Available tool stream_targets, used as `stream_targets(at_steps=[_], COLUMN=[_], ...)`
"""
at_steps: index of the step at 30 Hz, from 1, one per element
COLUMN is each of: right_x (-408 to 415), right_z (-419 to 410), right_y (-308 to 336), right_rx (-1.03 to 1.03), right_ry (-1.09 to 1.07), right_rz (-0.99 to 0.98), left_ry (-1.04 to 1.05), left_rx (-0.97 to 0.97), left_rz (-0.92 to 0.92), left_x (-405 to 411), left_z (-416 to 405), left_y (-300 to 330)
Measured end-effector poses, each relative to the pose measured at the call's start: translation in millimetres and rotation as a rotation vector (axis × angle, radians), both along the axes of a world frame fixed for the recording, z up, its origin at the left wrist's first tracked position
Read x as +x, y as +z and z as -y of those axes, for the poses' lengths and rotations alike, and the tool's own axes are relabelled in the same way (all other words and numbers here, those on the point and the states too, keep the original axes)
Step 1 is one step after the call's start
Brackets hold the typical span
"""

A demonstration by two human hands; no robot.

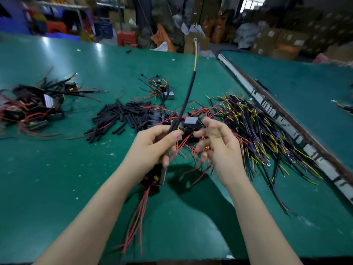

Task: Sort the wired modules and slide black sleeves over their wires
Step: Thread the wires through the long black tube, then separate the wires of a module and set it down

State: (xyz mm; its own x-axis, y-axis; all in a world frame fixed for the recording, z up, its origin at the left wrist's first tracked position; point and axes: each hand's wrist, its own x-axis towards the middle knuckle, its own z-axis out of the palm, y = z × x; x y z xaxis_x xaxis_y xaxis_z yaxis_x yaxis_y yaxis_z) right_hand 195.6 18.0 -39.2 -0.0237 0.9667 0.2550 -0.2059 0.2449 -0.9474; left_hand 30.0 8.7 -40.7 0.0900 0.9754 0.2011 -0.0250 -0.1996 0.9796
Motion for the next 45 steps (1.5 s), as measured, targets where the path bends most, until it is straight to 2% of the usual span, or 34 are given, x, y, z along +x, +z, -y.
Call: stream_targets(at_steps=[4,7,10,16,19,21,24,25,30,32,34,36,39,42,45], right_x=[-5,-6,-13,-19,-22,-25,-26,-26,-26,-27,-27,-26,-26,-28,-29], right_z=[3,1,1,2,1,0,-1,-1,-4,-3,-3,-3,0,3,3], right_y=[-13,-24,-32,-44,-45,-47,-51,-52,-51,-49,-48,-48,-48,-49,-49], right_rx=[0.093,0.309,0.495,0.403,0.376,0.351,0.328,0.334,0.343,0.327,0.311,0.302,0.305,0.393,0.532], right_ry=[-0.003,-0.068,-0.051,0.008,0.021,0.023,0.023,0.019,0.029,0.048,0.054,0.055,0.046,-0.016,-0.146], right_rz=[0.215,0.526,0.804,0.963,0.983,1.016,1.046,1.042,1.056,1.064,1.065,1.066,1.058,0.987,0.921], left_ry=[0.138,0.202,0.319,0.569,0.585,0.574,0.628,0.642,0.742,0.845,0.924,0.888,0.725,0.576,0.459], left_rx=[0.003,0.022,-0.050,-0.177,-0.199,-0.202,-0.241,-0.260,-0.224,-0.132,0.055,0.203,0.238,0.214,0.268], left_rz=[0.125,0.108,0.037,-0.203,-0.248,-0.399,-0.846,-0.943,-1.128,-1.241,-1.356,-1.348,-1.187,-0.895,-0.552], left_x=[-18,-47,-91,-181,-206,-213,-218,-219,-205,-191,-171,-145,-102,-59,-17], left_z=[-1,-1,-9,-64,-93,-107,-120,-121,-116,-106,-96,-87,-74,-63,-51], left_y=[19,35,49,58,50,39,23,20,17,20,24,28,32,29,21])
